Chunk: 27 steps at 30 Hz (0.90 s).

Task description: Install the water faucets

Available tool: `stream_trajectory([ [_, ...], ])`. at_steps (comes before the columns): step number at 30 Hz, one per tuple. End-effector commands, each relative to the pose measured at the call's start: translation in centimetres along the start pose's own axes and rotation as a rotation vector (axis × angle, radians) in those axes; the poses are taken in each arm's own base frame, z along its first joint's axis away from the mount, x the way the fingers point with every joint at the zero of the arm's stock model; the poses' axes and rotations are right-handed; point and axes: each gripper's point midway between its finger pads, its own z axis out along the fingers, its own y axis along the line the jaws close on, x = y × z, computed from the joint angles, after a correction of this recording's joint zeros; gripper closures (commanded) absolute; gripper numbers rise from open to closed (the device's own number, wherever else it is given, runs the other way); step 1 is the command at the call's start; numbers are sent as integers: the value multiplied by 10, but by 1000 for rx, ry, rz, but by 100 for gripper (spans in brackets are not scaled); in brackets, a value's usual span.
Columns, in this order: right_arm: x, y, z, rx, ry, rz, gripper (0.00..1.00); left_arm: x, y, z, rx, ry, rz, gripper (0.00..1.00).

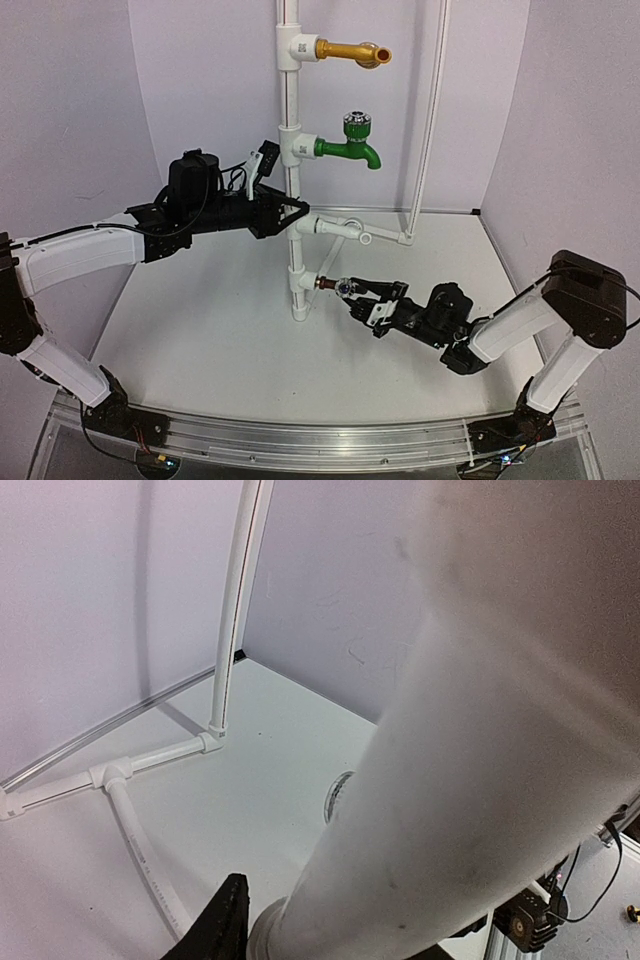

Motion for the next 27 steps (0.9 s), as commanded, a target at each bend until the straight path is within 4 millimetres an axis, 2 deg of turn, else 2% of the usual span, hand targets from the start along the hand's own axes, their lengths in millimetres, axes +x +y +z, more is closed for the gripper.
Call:
stream_trajectory([
  [1, -51, -57, -7, 190, -198, 38, 65, -10, -27, -14, 93, 5, -177, 100],
  [9, -52, -54, -2, 120, -195, 146, 72, -12, -28, -15, 93, 2, -173, 100],
  [15, -49, -60, 1, 84, -172, 274, 78, -11, -28, -16, 93, 3, -173, 100],
  [27, -32, -74, 15, -52, -118, 626, 82, -10, -28, -12, 97, 6, -173, 100],
])
